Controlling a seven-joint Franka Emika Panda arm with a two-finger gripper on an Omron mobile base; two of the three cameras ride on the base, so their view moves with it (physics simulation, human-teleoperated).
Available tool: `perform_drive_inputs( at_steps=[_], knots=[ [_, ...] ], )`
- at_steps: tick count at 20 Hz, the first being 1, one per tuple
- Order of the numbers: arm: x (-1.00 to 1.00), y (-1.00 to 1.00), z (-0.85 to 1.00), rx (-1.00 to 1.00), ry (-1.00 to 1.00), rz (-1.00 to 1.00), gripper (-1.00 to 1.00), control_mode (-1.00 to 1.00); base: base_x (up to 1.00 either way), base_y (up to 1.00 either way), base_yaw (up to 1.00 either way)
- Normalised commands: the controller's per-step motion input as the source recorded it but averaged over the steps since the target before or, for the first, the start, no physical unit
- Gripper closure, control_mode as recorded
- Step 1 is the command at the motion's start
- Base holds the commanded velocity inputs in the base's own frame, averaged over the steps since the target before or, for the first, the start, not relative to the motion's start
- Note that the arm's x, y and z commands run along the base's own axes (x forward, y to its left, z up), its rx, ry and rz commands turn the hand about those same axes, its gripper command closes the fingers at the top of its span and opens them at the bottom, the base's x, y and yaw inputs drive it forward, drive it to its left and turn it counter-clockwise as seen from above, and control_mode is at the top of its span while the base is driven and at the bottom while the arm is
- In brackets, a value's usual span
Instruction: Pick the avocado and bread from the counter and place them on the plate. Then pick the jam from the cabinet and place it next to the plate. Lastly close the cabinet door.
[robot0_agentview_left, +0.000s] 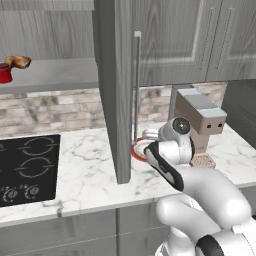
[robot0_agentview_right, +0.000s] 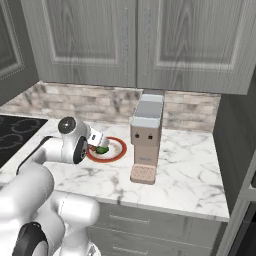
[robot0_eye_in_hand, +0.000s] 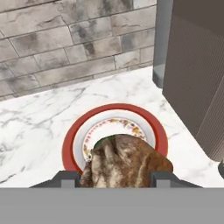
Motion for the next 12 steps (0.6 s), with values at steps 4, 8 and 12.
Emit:
perform_drive_inputs(
  at_steps=[4, 8, 12],
  knots=[
    [0.37, -0.19, -0.16, 0.0, 0.0, 0.0, 1.0, -1.0, 0.0, 0.0, 0.0],
    [0.18, -0.23, -0.17, 0.0, 0.0, 0.0, 1.0, -1.0, 0.0, 0.0, 0.0],
    [0.17, -0.03, -0.13, 0.0, 0.0, 0.0, 1.0, -1.0, 0.0, 0.0, 0.0]
  ],
)
